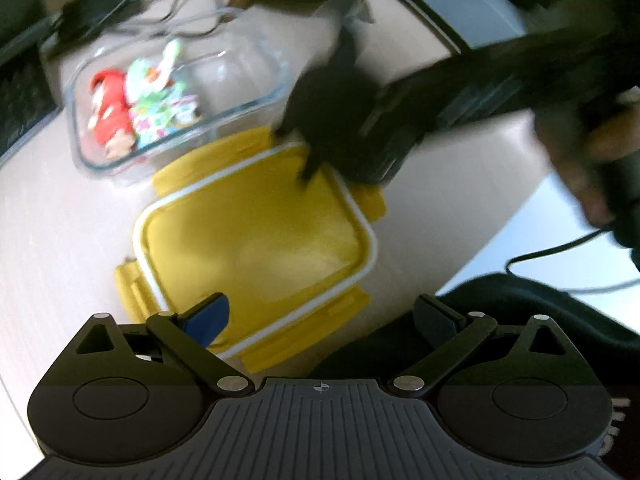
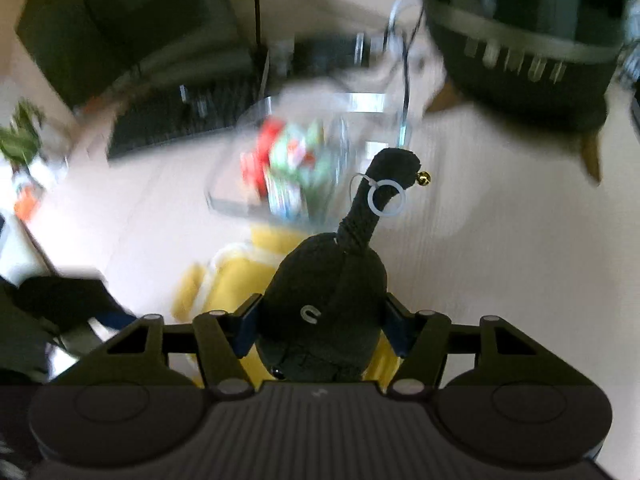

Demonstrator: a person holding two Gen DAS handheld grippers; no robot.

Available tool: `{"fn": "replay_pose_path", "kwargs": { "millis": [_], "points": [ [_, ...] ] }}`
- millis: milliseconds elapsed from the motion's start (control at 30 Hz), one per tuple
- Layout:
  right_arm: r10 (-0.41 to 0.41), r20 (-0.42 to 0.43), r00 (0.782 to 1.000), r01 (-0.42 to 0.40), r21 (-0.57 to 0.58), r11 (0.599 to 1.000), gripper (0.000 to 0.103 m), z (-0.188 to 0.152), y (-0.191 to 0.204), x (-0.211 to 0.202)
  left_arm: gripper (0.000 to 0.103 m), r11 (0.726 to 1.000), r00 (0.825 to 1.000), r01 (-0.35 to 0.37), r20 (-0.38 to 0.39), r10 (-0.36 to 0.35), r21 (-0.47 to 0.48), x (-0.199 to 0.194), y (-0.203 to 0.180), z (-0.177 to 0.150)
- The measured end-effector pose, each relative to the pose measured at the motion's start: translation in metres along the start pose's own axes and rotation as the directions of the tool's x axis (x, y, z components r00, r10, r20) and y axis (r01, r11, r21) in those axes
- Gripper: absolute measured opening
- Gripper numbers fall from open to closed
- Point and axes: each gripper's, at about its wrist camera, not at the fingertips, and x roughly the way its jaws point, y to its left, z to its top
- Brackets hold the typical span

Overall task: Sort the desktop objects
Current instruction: 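Grasp the black plush cat with the right gripper, then carry the black plush cat into the glass container and release it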

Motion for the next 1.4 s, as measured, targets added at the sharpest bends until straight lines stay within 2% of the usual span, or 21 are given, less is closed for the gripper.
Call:
{"fn": "replay_pose_path", "kwargs": {
  "millis": [133,233,367,500,633,833,967,1067,1100,1133,1233,1400],
  "points": [
    [0.000,0.174,0.985,0.003,-0.016,1.000,0.064,0.035,0.005,-0.043,0.101,0.996,1.000,0.018,-0.012,-0.020,-0.089,0.010,0.020,0.001],
    [-0.013,0.250,0.968,0.024,-0.042,0.999,0.065,0.058,0.009,-0.047,0.101,0.993,1.000,0.020,-0.010,-0.021,-0.117,0.013,0.027,0.002],
    [-0.072,0.213,0.974,0.080,-0.031,0.996,0.065,0.078,0.008,-0.002,0.101,0.995,1.000,0.005,0.012,-0.004,-0.104,0.009,0.026,0.003],
    [-0.152,0.145,0.978,0.159,-0.040,0.986,0.065,0.075,0.009,0.055,0.101,0.992,1.000,0.005,0.014,-0.004,-0.126,0.009,0.031,0.002],
    [-0.193,0.107,0.975,0.199,-0.052,0.979,0.065,0.070,0.013,0.083,0.101,0.987,1.000,0.007,-0.002,-0.007,-0.163,0.014,0.039,0.002],
    [-0.234,0.116,0.965,0.243,-0.071,0.968,0.070,0.065,0.014,0.091,0.101,0.986,1.000,0.019,-0.011,-0.021,-0.165,0.018,0.039,0.004],
    [-0.175,0.077,0.982,0.177,-0.026,0.984,0.076,0.062,0.008,0.078,0.101,0.988,1.000,0.018,-0.017,-0.021,-0.156,0.019,0.041,0.005],
    [-0.170,0.130,0.977,0.173,-0.017,0.985,0.075,0.062,0.003,0.053,0.101,0.986,1.000,0.017,-0.022,-0.021,-0.164,0.020,0.044,0.005],
    [-0.170,0.155,0.973,0.174,-0.013,0.985,0.069,0.062,0.002,0.046,0.101,0.986,0.999,0.018,-0.023,-0.022,-0.166,0.021,0.045,0.006],
    [-0.169,0.175,0.970,0.173,-0.009,0.985,0.060,0.062,0.000,0.041,0.101,0.986,0.999,0.022,-0.024,-0.026,-0.167,0.022,0.045,0.006],
    [-0.147,0.175,0.974,0.147,0.013,0.989,0.038,0.065,-0.005,0.046,0.101,0.986,0.999,0.036,-0.032,-0.041,-0.161,0.026,0.044,0.009],
    [-0.143,0.164,0.976,0.139,0.036,0.990,0.032,0.072,-0.009,0.057,0.101,0.993,0.999,0.025,-0.022,-0.028,-0.111,0.020,0.034,0.009]
  ]
}}
